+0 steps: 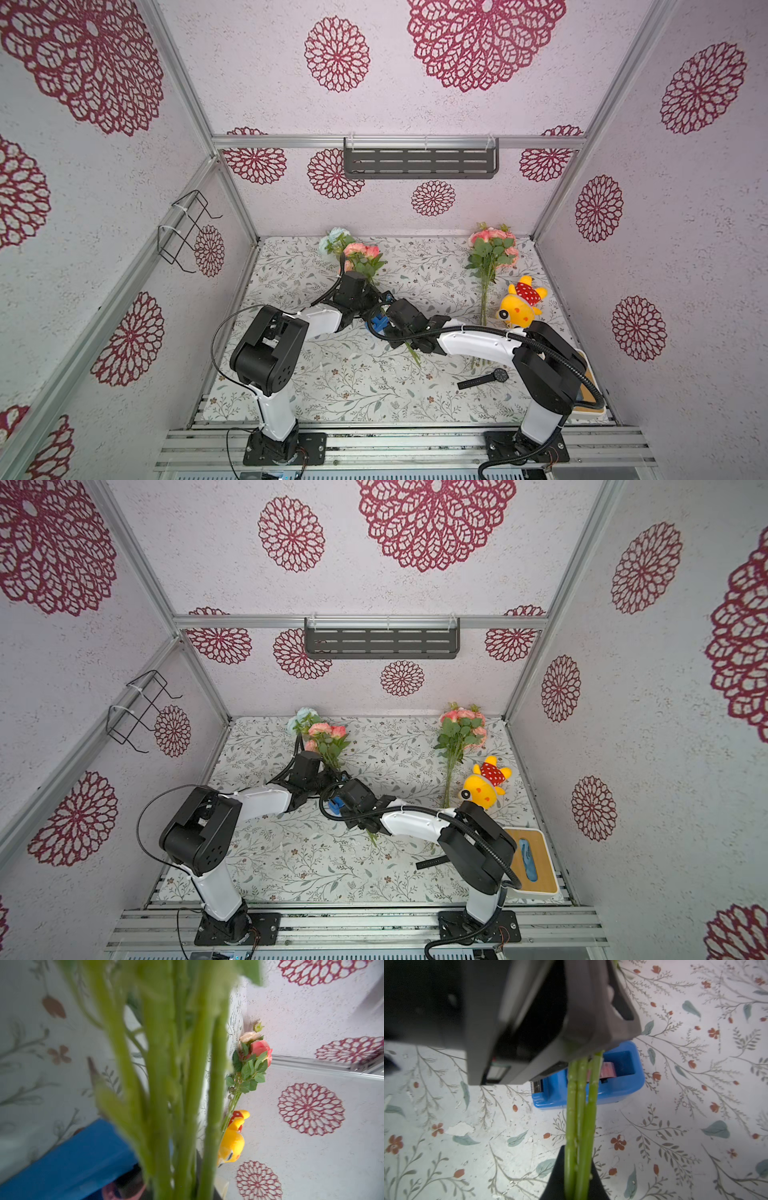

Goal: Wrap bouquets with tape
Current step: Wrap the tape around the bouquet.

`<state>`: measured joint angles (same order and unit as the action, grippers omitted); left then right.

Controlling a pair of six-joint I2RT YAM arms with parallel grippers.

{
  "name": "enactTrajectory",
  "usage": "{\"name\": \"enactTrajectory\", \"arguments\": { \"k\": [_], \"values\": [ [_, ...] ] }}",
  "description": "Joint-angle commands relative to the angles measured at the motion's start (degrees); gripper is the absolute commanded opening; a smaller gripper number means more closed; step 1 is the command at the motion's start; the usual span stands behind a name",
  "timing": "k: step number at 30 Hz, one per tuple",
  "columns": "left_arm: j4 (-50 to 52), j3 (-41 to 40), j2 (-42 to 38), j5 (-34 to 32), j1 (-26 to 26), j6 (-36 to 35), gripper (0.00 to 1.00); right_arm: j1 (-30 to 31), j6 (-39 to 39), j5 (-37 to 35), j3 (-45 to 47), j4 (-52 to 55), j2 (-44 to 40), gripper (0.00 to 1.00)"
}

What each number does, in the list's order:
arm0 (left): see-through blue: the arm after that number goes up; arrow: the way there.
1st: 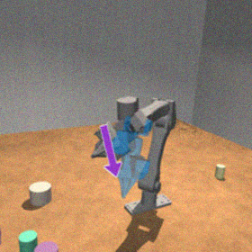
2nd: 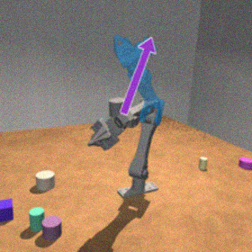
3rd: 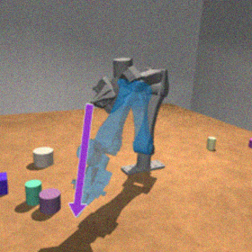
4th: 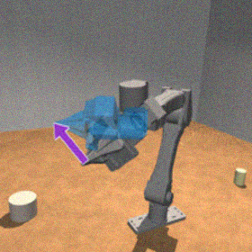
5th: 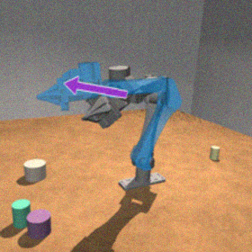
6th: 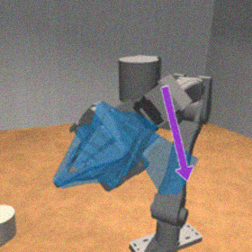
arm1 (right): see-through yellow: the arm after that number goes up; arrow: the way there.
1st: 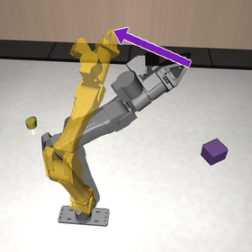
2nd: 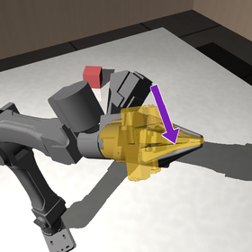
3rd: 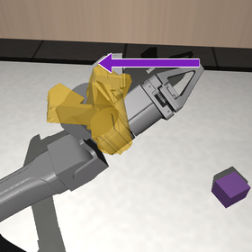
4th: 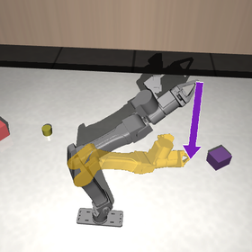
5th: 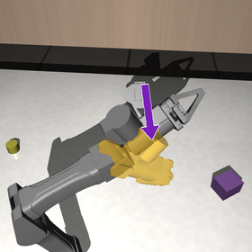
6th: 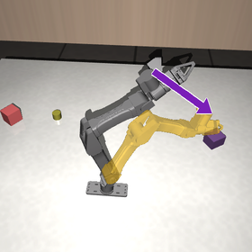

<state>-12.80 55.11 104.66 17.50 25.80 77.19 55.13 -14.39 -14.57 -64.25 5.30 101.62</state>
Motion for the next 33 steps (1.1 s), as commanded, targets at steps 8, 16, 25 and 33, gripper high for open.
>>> {"name": "enactTrajectory", "arguments": {
  "k": [8, 16, 25, 33],
  "values": [
    [-7.9, -0.2, -0.3, 2.1, -0.2, -0.7, 0.00, -6.1, -6.3, 17.7, 3.4, -7.6, -3.3, 0.44],
    [-8.1, 2.3, -1.3, 2.1, 0.1, -8.7, 0.00, -17.2, -24.9, 51.1, 15.0, -34.7, -3.0, 0.57],
    [-14.3, -0.1, -0.8, 1.9, 0.6, -9.2, 0.00, -19.5, -38.8, 60.0, 17.9, -57.7, 6.3, 0.57],
    [-17.2, -1.1, -0.7, 1.5, 0.6, -9.1, 0.00, -21.9, -44.1, 61.3, 21.6, -65.0, 7.5, 0.70]
  ]
}}
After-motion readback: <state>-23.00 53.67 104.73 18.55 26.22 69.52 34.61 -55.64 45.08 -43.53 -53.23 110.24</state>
